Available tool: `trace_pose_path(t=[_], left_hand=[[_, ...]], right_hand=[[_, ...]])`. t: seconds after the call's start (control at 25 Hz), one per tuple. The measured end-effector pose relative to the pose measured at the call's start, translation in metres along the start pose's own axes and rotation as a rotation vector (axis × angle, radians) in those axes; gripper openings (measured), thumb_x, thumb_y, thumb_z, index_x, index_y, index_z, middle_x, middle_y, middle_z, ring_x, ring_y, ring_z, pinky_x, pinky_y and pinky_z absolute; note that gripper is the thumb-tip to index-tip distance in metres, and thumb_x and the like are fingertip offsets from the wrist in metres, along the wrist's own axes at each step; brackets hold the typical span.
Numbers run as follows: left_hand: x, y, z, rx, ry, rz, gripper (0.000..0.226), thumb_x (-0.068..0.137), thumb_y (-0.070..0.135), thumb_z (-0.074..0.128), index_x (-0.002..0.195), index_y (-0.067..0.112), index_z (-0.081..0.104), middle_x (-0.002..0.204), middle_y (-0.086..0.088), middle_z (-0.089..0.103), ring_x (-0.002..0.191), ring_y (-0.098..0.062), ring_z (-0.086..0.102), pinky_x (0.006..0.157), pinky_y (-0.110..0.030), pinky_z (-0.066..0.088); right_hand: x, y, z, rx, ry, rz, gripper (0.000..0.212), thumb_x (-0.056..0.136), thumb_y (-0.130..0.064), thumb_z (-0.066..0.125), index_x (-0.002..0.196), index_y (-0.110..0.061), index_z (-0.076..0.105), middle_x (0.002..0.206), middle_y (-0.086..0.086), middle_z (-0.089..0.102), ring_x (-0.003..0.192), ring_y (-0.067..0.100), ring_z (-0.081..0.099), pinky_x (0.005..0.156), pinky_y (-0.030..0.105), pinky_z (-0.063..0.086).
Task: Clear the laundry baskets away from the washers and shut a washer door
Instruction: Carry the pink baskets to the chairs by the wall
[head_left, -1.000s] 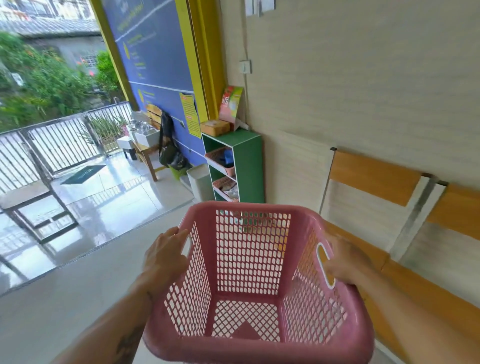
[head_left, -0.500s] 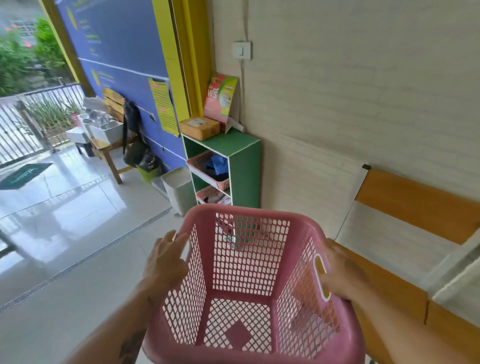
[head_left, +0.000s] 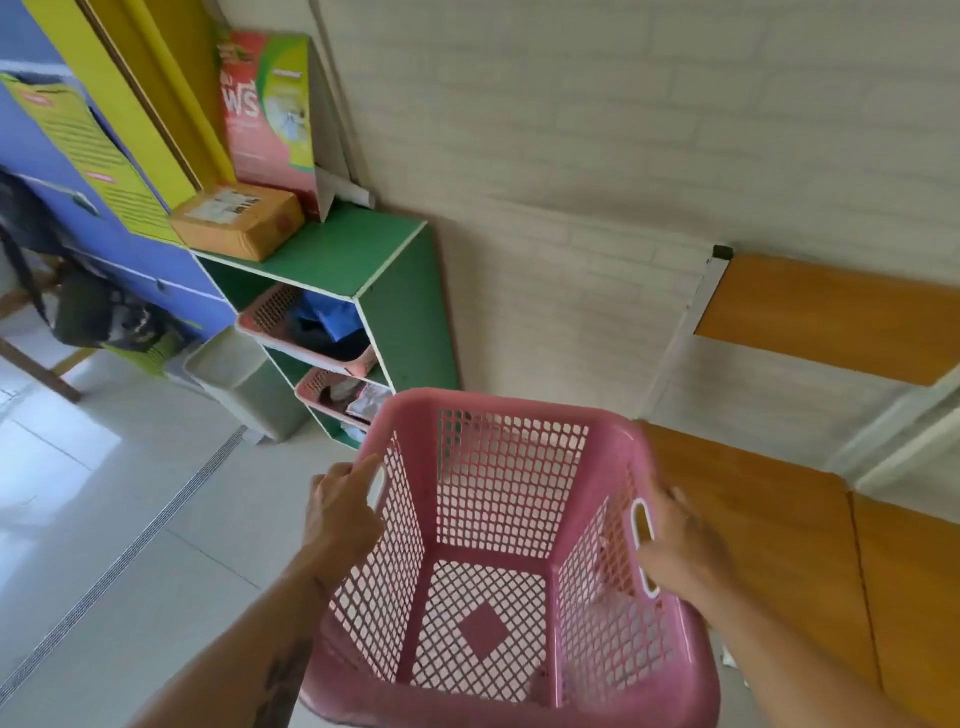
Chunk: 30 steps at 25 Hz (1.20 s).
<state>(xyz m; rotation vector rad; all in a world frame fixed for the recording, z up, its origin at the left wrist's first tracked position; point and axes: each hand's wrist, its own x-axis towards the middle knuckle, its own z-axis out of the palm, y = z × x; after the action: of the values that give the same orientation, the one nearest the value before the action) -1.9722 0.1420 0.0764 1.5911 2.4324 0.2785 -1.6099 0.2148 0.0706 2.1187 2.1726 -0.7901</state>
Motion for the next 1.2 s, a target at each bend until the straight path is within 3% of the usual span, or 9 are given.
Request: trace_pose_path(t=[0.28, 0.44, 0.56, 0.64, 0.76, 0.88, 0.96, 1.08, 1.2], left_hand=[[0.118, -0.025, 0.094, -0.013, -0.081, -0.023, 0.052, 0.078, 0.016, 0.066, 0.124, 0.036, 0.05, 0.099, -0.006, 0.061, 0.087, -0.024, 0.054, 0.066, -0.033, 0.047], [0.17, -0.036, 0.147, -0.061, -0.177, -0.134, 0.071, 0.069, 0.003, 0.058, 0.129, 0.04, 0.049, 0.094, -0.001, 0.049, 0.088, -0.028, 0.052, 0.064, -0.031, 0.044], [0.199, -0.041, 0.182, -0.14, -0.238, -0.197, 0.069, 0.068, 0.007, 0.056, 0.129, 0.038, 0.053, 0.096, -0.003, 0.045, 0.089, -0.03, 0.049, 0.071, -0.032, 0.04], [0.215, -0.046, 0.201, -0.22, -0.283, -0.215, 0.067, 0.067, 0.009, 0.056, 0.128, 0.036, 0.055, 0.098, -0.005, 0.049, 0.086, -0.027, 0.051, 0.066, -0.028, 0.041], [0.236, -0.049, 0.216, -0.264, -0.339, -0.212, 0.059, 0.07, 0.011, 0.055, 0.126, 0.028, 0.059, 0.101, -0.012, 0.062, 0.079, -0.029, 0.061, 0.053, -0.025, 0.047], [0.249, -0.049, 0.22, -0.256, -0.401, -0.181, 0.047, 0.081, 0.007, 0.055, 0.127, 0.018, 0.06, 0.106, -0.019, 0.066, 0.089, -0.037, 0.063, 0.075, -0.042, 0.056], [0.258, -0.05, 0.22, -0.267, -0.456, -0.15, 0.041, 0.082, 0.01, 0.055, 0.122, 0.019, 0.062, 0.106, -0.011, 0.064, 0.089, -0.031, 0.061, 0.075, -0.037, 0.053], [0.27, -0.045, 0.208, -0.158, -0.57, -0.024, 0.046, 0.083, 0.008, 0.051, 0.127, 0.02, 0.058, 0.108, -0.009, 0.06, 0.089, -0.027, 0.06, 0.075, -0.034, 0.052], [0.268, -0.028, 0.176, -0.093, -0.622, 0.107, 0.048, 0.082, 0.011, 0.047, 0.129, 0.019, 0.056, 0.123, -0.01, 0.06, 0.086, -0.02, 0.062, 0.069, -0.027, 0.051]], right_hand=[[0.107, -0.017, 0.083, 0.104, -0.074, 0.186, 0.081, 0.081, -0.004, 0.061, 0.149, -0.025, 0.022, 0.139, 0.006, 0.045, 0.079, 0.016, 0.062, 0.047, 0.022, 0.048], [0.153, -0.025, 0.126, 0.183, -0.101, 0.276, 0.09, 0.078, 0.002, 0.06, 0.149, -0.029, 0.015, 0.14, 0.008, 0.039, 0.076, 0.016, 0.059, 0.038, 0.018, 0.042], [0.184, -0.027, 0.15, 0.191, -0.075, 0.326, 0.093, 0.074, 0.005, 0.061, 0.146, -0.033, 0.015, 0.139, 0.006, 0.035, 0.08, 0.02, 0.056, 0.046, 0.031, 0.055], [0.203, -0.025, 0.162, 0.206, -0.085, 0.363, 0.094, 0.073, 0.007, 0.06, 0.146, -0.033, 0.015, 0.141, 0.004, 0.03, 0.085, 0.021, 0.052, 0.051, 0.036, 0.059], [0.226, -0.021, 0.18, 0.285, -0.127, 0.372, 0.105, 0.072, 0.008, 0.06, 0.148, -0.041, 0.007, 0.144, 0.001, 0.028, 0.103, 0.024, 0.052, 0.049, 0.027, 0.056], [0.236, -0.021, 0.19, 0.313, -0.171, 0.39, 0.106, 0.074, 0.005, 0.059, 0.149, -0.043, 0.003, 0.148, 0.0, 0.025, 0.124, 0.032, 0.046, 0.06, 0.029, 0.057], [0.239, -0.021, 0.19, 0.319, -0.181, 0.416, 0.096, 0.076, -0.001, 0.061, 0.149, -0.038, 0.011, 0.15, 0.002, 0.027, 0.127, 0.032, 0.046, 0.069, 0.034, 0.057], [0.234, -0.023, 0.176, 0.358, -0.173, 0.416, 0.074, 0.074, -0.009, 0.06, 0.14, -0.032, 0.035, 0.138, 0.003, 0.045, 0.113, 0.024, 0.056, 0.063, 0.028, 0.054], [0.212, -0.035, 0.139, 0.436, -0.153, 0.394, 0.063, 0.08, -0.012, 0.06, 0.138, -0.032, 0.044, 0.128, -0.006, 0.056, 0.11, 0.02, 0.059, 0.084, 0.035, 0.055]])
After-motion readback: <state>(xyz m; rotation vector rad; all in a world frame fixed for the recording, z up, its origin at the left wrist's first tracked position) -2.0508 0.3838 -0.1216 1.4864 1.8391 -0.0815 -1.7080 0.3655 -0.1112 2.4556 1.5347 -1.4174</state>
